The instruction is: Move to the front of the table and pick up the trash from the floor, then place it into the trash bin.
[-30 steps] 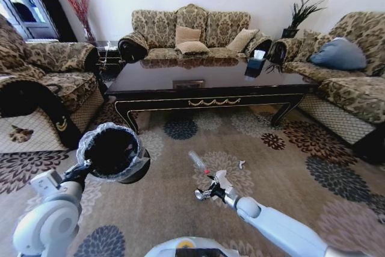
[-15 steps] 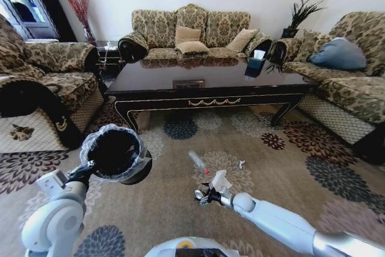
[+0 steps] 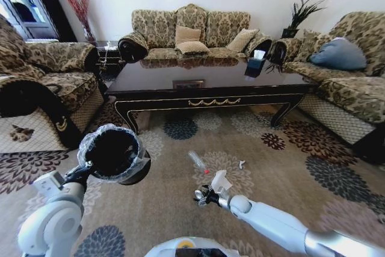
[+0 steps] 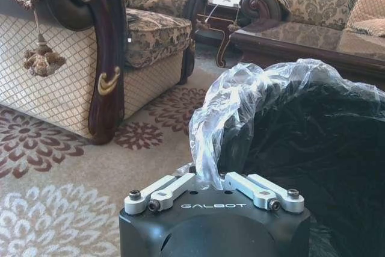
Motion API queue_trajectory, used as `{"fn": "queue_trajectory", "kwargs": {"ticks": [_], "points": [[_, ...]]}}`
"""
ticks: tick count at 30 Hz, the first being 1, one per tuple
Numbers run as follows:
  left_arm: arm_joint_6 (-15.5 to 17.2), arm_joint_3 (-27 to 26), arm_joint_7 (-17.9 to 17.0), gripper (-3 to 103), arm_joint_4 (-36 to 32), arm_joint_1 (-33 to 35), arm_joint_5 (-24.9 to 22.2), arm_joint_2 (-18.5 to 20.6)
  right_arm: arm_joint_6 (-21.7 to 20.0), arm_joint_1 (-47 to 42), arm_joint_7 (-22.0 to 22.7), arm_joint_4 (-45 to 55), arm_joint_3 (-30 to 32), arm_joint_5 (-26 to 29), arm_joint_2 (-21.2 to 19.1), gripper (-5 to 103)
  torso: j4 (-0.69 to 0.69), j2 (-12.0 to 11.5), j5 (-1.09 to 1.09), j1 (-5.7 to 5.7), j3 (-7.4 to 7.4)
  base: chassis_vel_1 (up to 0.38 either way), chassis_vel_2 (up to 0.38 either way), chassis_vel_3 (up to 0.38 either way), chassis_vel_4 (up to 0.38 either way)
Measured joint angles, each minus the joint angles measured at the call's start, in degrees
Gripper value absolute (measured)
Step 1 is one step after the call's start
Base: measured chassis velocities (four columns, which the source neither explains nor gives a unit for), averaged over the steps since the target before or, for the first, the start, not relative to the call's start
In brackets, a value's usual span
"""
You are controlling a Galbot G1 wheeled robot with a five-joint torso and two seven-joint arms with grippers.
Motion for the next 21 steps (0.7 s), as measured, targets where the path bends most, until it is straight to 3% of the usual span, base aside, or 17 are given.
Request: {"fn": "queue_trajectory", "kwargs": {"ticks": [12,18,20,21], "points": [[0.0,0.08,-0.16,3,-0.49,0.46,0.31,-0.2,-3.17,-1.52,3.98,1.58,0.81,6.74,0.35,100,0.01,0.0,0.0,0.0,0.0,0.0,0.0,0.0,0.0],[0.0,0.03,-0.33,3,-0.63,0.48,0.32,-0.11,-3.57,-1.9,4.93,1.89,1.05,7.47,0.42,101,0.0,0.0,0.0,0.0,0.0,0.0,0.0,0.0,0.0],[0.01,0.03,-0.39,3,-0.64,0.48,0.32,-0.1,-3.59,-2.15,5.07,2.07,1.25,7.44,0.46,91,0.0,0.0,0.0,0.0,0.0,0.0,0.0,0.0,0.0],[0.01,0.03,-0.39,3,-0.64,0.48,0.32,-0.1,-3.59,-2.15,5.07,2.07,1.25,7.44,0.46,91,0.0,0.0,0.0,0.0,0.0,0.0,0.0,0.0,0.0]]}}
